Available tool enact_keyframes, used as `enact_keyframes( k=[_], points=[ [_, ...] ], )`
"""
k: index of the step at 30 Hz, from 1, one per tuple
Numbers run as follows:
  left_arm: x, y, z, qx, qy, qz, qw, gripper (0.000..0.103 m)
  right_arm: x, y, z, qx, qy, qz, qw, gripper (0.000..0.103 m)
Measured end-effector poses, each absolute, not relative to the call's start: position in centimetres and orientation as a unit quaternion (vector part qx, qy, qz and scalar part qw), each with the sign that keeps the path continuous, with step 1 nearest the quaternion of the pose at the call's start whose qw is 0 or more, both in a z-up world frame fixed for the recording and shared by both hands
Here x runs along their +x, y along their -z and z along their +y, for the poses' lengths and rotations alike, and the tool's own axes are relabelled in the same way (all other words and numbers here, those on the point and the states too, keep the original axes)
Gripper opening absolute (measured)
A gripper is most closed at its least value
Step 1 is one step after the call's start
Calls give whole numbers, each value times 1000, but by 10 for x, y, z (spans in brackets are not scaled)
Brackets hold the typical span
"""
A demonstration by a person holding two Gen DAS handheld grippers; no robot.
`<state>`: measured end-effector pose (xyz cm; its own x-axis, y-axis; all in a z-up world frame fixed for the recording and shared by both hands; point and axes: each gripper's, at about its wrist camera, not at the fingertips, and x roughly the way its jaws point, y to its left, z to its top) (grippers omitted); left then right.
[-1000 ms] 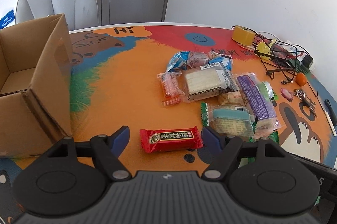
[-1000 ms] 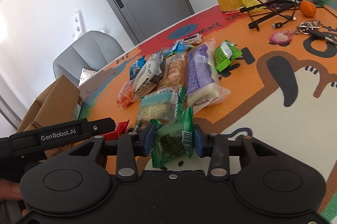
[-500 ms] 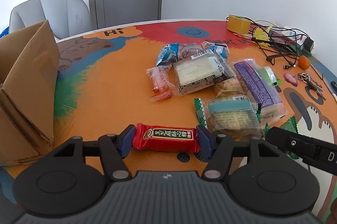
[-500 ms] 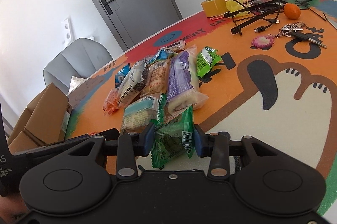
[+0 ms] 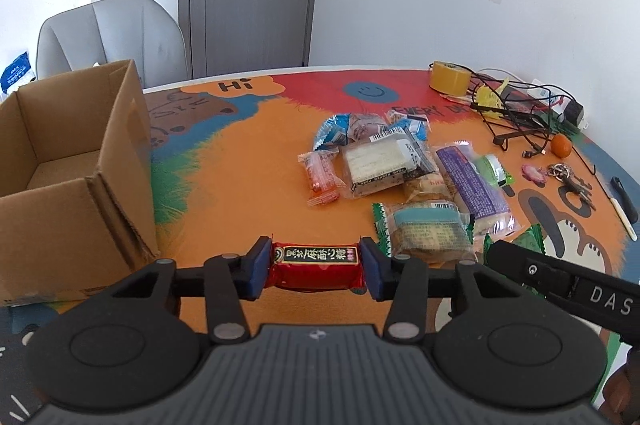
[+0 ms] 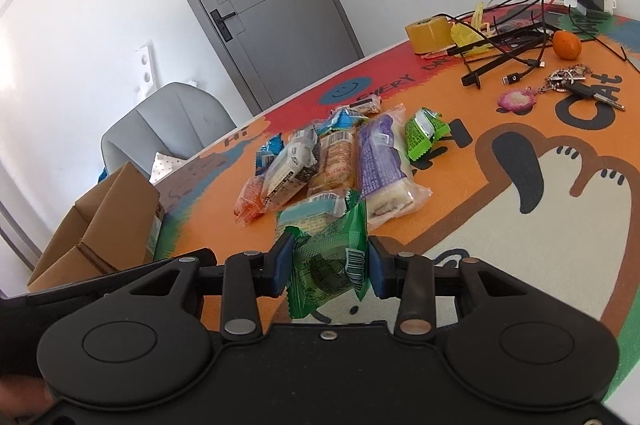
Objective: Organize snacks
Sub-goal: 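Drop the red bar into the box with the left tool while the right drops the green packet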
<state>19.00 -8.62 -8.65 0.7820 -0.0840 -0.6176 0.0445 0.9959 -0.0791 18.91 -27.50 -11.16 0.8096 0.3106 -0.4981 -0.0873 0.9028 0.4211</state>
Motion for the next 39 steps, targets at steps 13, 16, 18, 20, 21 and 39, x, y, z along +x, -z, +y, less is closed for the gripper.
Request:
enact_keyframes(
  k=[13,16,18,20,21,39],
  points=[
    [156,48,-54,-54,1,282,958,46,178,83,-247,164,-129,259,943,39],
    [151,40,-47,-58,-7,272,961,46,177,77,-241,160,-134,251,945,39],
    [147,34,-42,-61,-11,264,963,46,176,73,-237,157,-139,248,946,39],
    [143,29,-37,-64,-17,255,965,46,176,70,-231,151,-145,245,947,39],
    [142,27,-34,-65,-20,252,965,46,177,69,-229,150,-148,245,946,39],
    [143,11,46,-98,-97,219,966,46,198,45,-162,125,-212,229,942,39]
  ],
)
